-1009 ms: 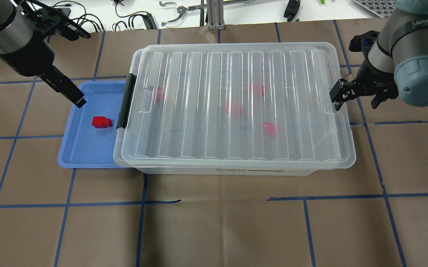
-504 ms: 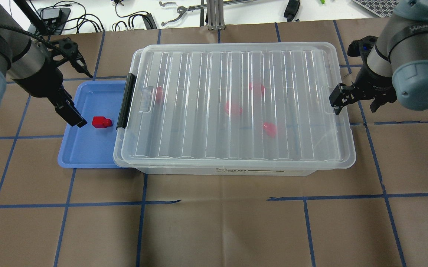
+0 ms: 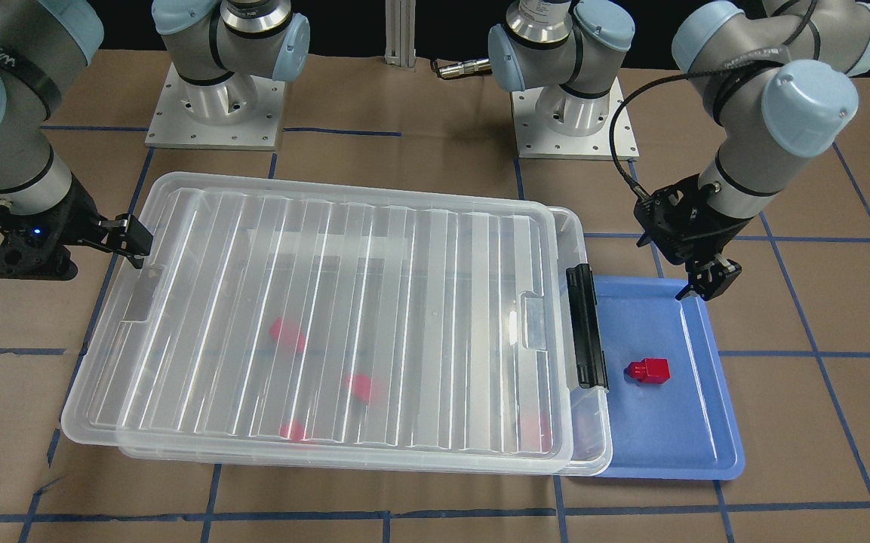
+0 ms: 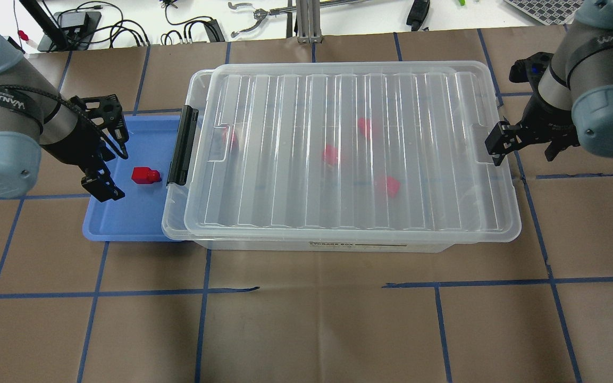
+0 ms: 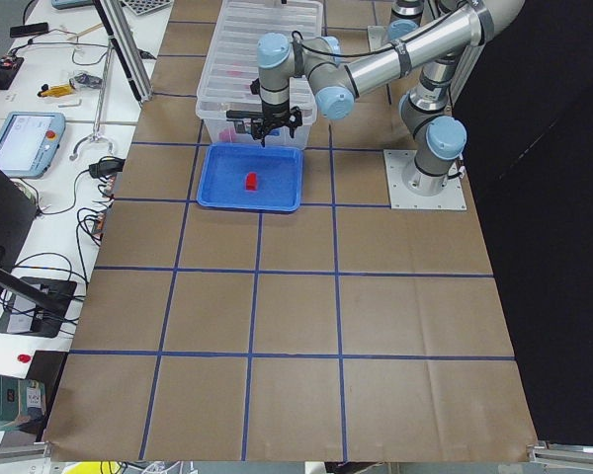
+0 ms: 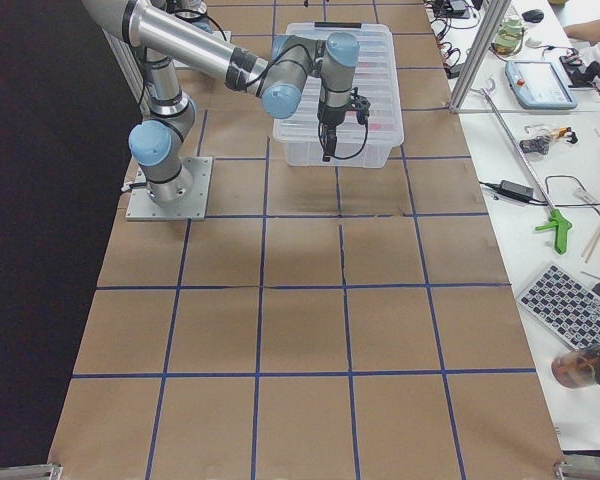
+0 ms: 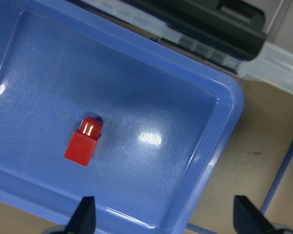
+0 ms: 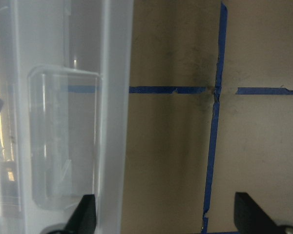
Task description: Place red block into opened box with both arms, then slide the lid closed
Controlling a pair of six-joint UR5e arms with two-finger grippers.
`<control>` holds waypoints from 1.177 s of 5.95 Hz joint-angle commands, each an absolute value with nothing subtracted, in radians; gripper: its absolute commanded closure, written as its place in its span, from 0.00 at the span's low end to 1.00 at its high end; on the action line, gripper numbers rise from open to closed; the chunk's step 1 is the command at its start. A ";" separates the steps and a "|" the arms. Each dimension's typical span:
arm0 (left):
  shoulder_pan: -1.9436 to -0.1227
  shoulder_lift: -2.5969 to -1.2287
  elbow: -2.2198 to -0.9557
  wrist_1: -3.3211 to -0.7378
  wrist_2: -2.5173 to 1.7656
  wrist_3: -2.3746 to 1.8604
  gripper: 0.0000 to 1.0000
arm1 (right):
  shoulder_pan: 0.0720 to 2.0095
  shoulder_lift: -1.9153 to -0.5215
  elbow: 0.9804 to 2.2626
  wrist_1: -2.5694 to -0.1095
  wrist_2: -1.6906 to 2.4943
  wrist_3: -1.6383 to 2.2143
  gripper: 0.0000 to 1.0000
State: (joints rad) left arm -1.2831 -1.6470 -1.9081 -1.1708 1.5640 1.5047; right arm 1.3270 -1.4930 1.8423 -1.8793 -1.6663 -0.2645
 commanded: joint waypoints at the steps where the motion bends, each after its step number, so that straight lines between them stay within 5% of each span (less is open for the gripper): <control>1: -1.275 -1.733 -1.904 -1.094 1.562 1.689 0.02 | 1.299 -1.493 1.842 -1.884 -1.669 -0.305 0.00; 7: -1.293 -2.035 -1.756 -1.017 1.575 1.828 0.02 | 1.233 -1.493 1.841 -1.904 -1.672 -0.414 0.00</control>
